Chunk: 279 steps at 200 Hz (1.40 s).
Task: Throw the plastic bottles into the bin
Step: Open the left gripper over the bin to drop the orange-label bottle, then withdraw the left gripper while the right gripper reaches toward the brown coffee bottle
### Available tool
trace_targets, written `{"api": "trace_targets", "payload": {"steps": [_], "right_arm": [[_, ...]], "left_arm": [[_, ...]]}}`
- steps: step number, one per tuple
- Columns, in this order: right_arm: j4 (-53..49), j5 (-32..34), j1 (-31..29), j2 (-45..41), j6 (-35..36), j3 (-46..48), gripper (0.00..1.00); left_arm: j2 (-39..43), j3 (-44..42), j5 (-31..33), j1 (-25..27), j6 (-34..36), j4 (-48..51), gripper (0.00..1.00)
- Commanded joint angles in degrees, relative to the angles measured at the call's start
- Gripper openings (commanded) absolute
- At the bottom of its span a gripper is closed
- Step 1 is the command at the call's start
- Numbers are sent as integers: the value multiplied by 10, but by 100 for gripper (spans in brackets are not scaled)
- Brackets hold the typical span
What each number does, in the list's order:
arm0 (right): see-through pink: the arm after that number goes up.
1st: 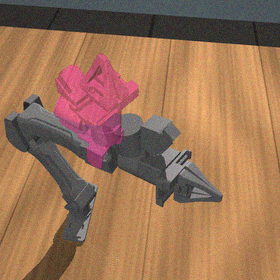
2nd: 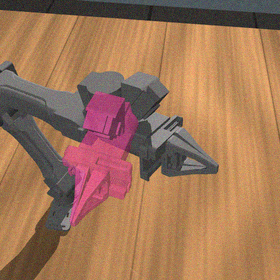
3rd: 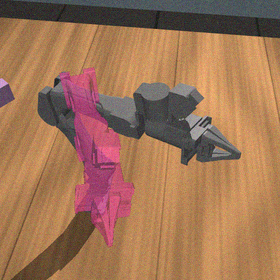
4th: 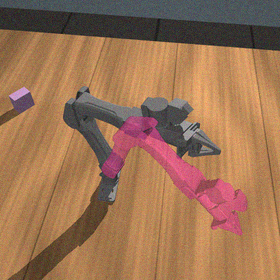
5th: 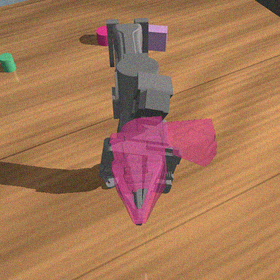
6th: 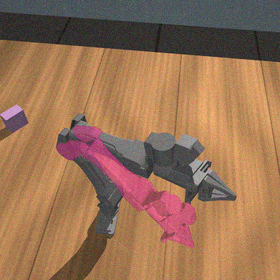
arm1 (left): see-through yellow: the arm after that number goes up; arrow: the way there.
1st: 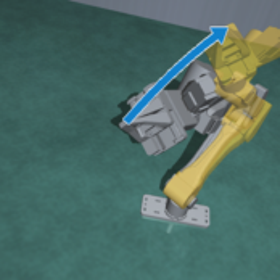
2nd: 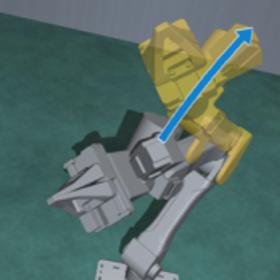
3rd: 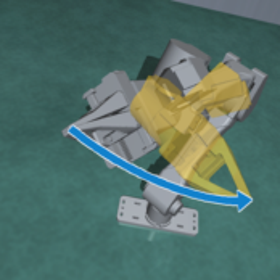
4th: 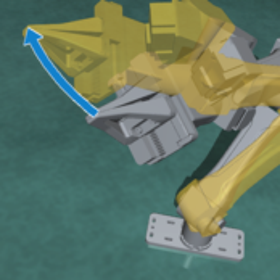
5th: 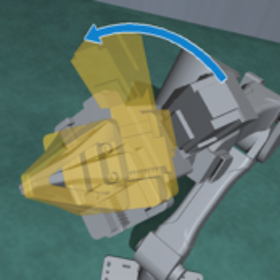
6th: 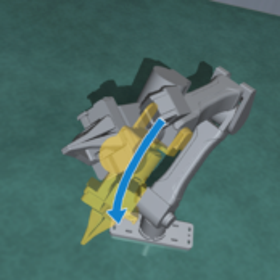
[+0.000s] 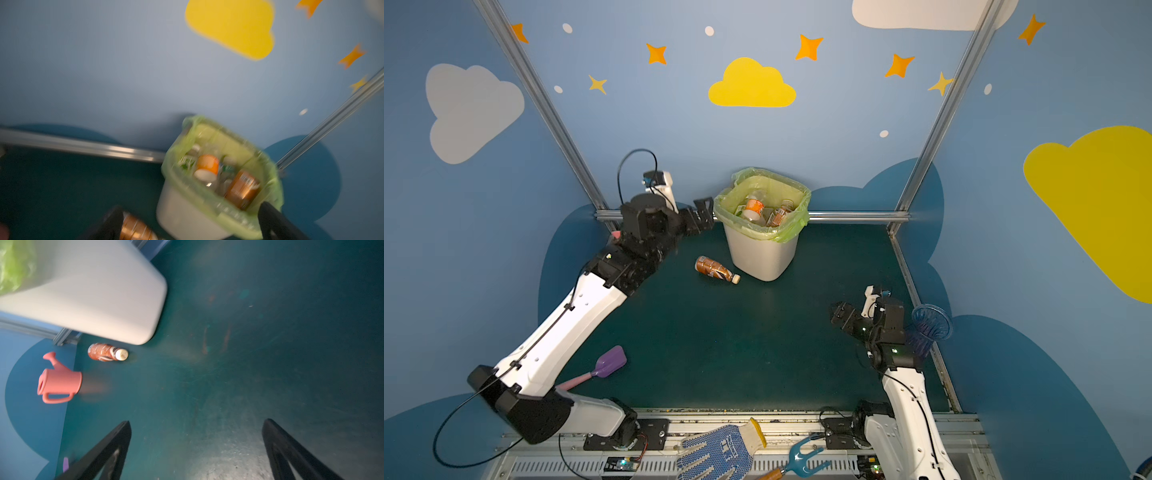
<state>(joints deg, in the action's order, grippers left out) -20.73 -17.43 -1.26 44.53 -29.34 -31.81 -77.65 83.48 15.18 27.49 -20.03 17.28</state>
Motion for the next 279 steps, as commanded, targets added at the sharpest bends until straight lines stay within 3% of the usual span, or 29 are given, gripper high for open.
{"api": "trace_targets", "payload": {"steps": [1, 37, 73, 135, 211, 251, 279], "right_arm": [[43, 26, -47, 7, -3, 3, 98], [99, 82, -165, 81, 7, -27, 98], [121, 161, -304, 211, 66, -117, 98], [58, 216, -459, 480, 183, -357, 98], [-70, 257, -481, 761, 299, -691, 98], [-91, 288, -481, 851, 345, -797, 98], [-79, 272, -470, 895, 370, -844, 97]], "left_arm": [[96, -112, 22, -46, -68, -28, 100], [220, -302, 26, -94, -153, 17, 100], [343, -485, 36, -99, -257, 39, 100], [487, -616, 56, -103, -330, 119, 100], [516, -658, 31, -115, -354, 144, 100], [523, -669, 26, -117, -354, 151, 100], [530, -679, 15, -118, -355, 152, 100]]}}
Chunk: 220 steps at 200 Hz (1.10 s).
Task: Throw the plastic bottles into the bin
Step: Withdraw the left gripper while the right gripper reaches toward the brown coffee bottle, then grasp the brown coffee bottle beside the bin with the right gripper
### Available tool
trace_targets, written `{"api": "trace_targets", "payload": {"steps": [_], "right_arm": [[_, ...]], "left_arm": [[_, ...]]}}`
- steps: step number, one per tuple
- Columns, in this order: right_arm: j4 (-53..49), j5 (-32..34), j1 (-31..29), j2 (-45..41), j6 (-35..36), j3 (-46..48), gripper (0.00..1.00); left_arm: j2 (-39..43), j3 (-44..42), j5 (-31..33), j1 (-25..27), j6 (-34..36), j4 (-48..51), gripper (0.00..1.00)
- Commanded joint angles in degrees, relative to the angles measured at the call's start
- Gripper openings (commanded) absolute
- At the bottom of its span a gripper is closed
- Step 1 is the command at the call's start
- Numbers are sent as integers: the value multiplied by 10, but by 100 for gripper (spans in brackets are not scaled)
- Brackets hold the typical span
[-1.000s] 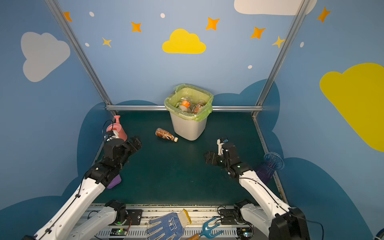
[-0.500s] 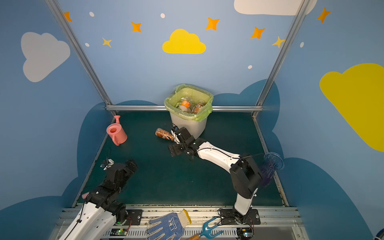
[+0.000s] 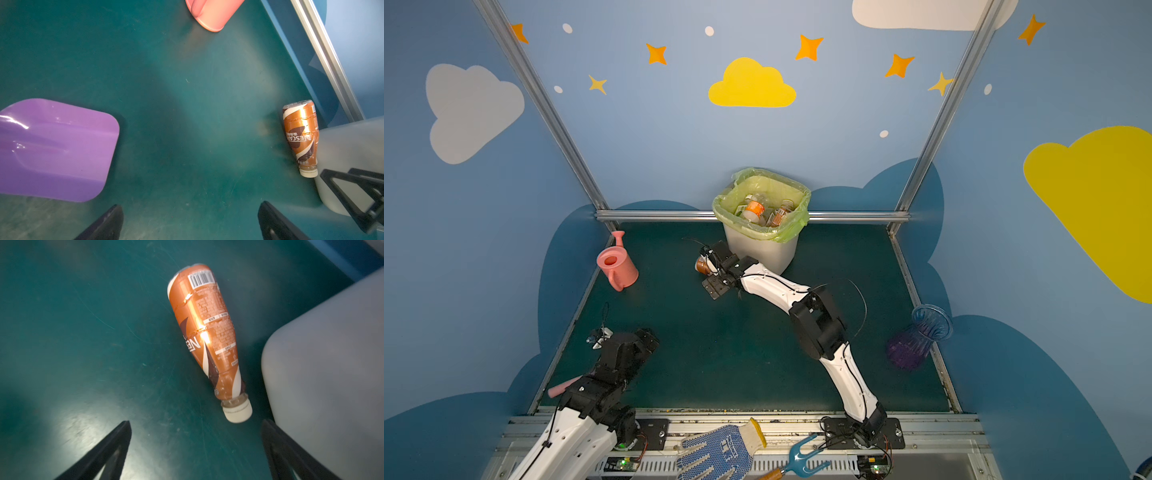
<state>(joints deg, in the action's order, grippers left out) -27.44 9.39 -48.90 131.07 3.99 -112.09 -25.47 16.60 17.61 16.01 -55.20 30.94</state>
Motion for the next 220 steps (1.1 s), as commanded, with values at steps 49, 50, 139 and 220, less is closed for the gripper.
{"api": "trace_targets", "payload": {"steps": [49, 50, 139, 220], "right_arm": [[-38, -19, 14, 118, 80, -163, 97], [-40, -19, 15, 119, 80, -167, 97], [-127, -62, 29, 233, 99, -337, 95], [-161, -100, 29, 228, 96, -334, 44]], "left_arm": [[4, -15, -17, -6, 1, 10, 100], [3, -15, -17, -6, 1, 10, 100], [-38, -8, -34, -24, 13, -9, 100], [-40, -4, -42, -36, 15, -7, 100]]}}
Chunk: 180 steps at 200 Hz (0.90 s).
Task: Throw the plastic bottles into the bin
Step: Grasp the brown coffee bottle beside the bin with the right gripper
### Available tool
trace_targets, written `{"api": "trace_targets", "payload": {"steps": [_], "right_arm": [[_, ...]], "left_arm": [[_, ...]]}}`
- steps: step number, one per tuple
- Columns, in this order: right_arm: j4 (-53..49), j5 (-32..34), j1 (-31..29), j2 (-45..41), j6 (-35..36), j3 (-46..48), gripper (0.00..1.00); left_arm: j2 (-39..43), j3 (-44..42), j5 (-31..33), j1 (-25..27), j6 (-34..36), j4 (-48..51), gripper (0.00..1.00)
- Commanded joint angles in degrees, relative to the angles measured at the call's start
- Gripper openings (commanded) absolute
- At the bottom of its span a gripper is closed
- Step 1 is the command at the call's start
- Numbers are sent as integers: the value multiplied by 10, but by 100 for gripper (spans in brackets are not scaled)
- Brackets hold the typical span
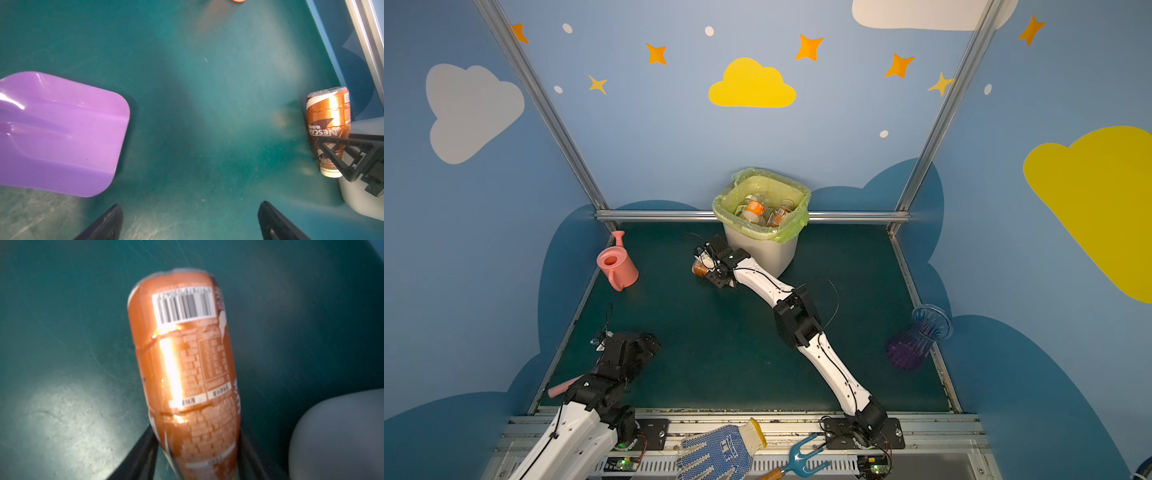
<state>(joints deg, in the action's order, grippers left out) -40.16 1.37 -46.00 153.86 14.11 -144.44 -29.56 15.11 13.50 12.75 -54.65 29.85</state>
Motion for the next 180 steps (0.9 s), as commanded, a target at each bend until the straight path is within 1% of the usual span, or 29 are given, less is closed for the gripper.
{"api": "trace_targets", "payload": {"steps": [1, 13, 29, 50, 66, 78, 96, 127, 147, 154, 169, 180], "right_arm": [[-34, -20, -1, -1, -5, -10, 44], [-36, -18, -4, -14, -9, 12, 38], [-19, -14, -8, -51, -15, 74, 32], [-8, -11, -9, -111, -53, 167, 30], [-13, -31, -10, -159, -77, 236, 27], [-10, -40, -12, -195, -97, 295, 28], [-15, -55, -20, -241, -122, 379, 32], [-8, -39, -44, -311, -167, 507, 38], [-10, -20, -55, -343, -196, 556, 43], [-12, -12, -59, -351, -203, 567, 48], [-17, 2, -64, -361, -217, 575, 66], [-24, 6, -66, -361, -222, 569, 75]], "left_arm": [[2, 11, 0, -4, 9, 4, 100], [3, 11, 0, -4, 9, 5, 100], [5, 11, 1, -5, 7, 7, 100], [6, 11, 2, -6, 5, 9, 100], [8, 10, 2, -6, 4, 9, 100], [10, 8, 3, -5, 2, 9, 100], [11, 5, 3, -6, 2, 5, 100], [8, 5, 4, -7, 5, 2, 100], [6, 4, 4, -6, 8, -2, 100], [4, 3, 3, -6, 9, -4, 100], [-1, 1, 0, -7, 9, -12, 100], [-6, 1, -3, -7, 9, -15, 100]]}}
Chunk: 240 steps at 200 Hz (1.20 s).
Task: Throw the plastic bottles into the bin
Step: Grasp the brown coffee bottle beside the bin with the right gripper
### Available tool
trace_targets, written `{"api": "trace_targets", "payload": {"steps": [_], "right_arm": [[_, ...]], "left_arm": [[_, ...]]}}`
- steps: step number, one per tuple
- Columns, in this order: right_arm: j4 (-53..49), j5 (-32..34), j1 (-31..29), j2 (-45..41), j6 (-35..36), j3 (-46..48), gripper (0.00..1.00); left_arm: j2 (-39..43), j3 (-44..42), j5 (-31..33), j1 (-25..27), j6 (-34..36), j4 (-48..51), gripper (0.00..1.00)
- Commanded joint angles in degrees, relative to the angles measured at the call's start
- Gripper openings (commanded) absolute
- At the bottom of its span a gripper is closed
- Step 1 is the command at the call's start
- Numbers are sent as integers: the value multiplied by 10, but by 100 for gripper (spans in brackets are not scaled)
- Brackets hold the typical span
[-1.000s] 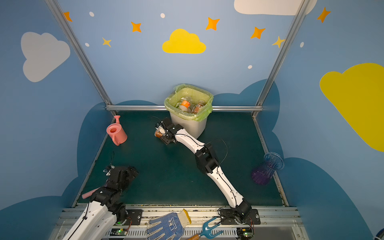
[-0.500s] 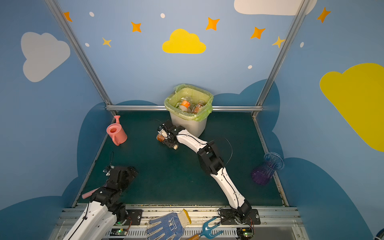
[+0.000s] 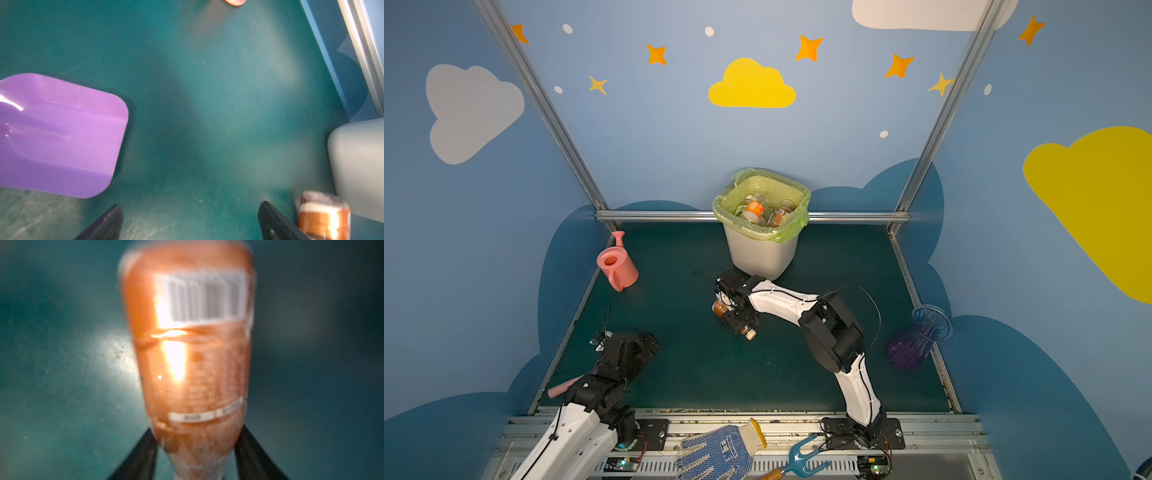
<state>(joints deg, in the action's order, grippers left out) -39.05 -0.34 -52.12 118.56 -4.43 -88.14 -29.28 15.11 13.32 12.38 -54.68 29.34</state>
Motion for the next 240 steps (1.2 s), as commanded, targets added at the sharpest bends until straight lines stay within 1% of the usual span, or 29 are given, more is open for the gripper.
{"api": "trace_targets", "payload": {"steps": [1, 24, 43, 74, 93, 117, 142, 158, 176, 212, 223, 240], "right_arm": [[-36, 23, -5, -7, -37, 5, 75], [-58, 37, -8, 6, -50, -29, 84], [-70, 52, -11, 21, -48, -60, 87], [-104, 42, -18, 64, -33, -123, 88], [-111, 41, -26, 85, -21, -151, 89], [-120, 44, -23, 118, -16, -185, 89], [-136, 44, -16, 143, -15, -222, 81], [-143, 57, -16, 153, -8, -241, 72], [-151, 55, -17, 165, -4, -256, 64], [-155, 50, -17, 171, -2, -265, 42], [-151, 45, -15, 159, -5, -263, 39], [-130, 41, -11, 120, -2, -254, 38]], "left_arm": [[-9, 1, -1, -3, 9, -11, 100], [-15, 2, -6, -4, 10, -15, 100], [-15, 1, -4, -4, 11, -15, 100], [-8, -3, 0, -3, 9, -10, 100], [0, -7, 4, -3, 9, -3, 100], [11, -10, 4, -5, 8, 2, 100], [14, -10, 5, -5, 9, 8, 100], [16, -9, 6, -6, 10, 6, 100], [13, -9, 5, -6, 10, 3, 100], [6, -7, 3, -7, 11, 2, 100], [6, -7, 2, -7, 11, 2, 100], [6, -7, 2, -7, 11, -1, 100]]}}
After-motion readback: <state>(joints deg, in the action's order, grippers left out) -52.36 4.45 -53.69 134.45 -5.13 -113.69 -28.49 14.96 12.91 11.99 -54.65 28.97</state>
